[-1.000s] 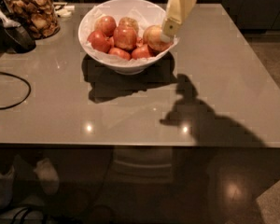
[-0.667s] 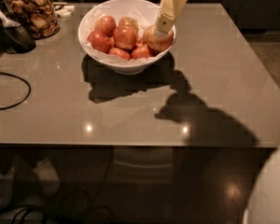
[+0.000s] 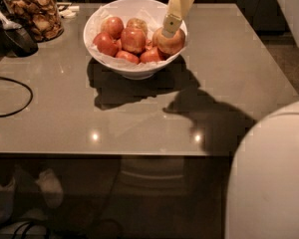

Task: Pick apple from white bowl

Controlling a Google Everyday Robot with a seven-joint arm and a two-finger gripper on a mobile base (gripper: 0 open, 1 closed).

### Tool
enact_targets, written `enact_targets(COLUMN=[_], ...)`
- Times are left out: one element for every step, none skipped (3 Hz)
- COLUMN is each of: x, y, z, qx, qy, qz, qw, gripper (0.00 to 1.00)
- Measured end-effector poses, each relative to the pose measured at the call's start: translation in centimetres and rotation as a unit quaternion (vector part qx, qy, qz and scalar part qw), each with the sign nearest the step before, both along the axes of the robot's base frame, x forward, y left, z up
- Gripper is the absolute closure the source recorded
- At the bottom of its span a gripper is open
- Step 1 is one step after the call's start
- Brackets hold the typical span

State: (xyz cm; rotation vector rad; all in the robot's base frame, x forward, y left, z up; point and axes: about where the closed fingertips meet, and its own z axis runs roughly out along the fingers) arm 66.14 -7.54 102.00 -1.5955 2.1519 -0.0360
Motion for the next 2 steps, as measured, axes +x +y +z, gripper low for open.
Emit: enact_targets(x=[1.3, 2.2], y=[-0.1, -0.2], z=[-1.4, -3.1], qx=[-0.006, -0.01], qy=[0.01, 0.024], qz=[-0.006, -0.011], qw=[0.9999, 0.9996], gripper=[0.1, 0.15])
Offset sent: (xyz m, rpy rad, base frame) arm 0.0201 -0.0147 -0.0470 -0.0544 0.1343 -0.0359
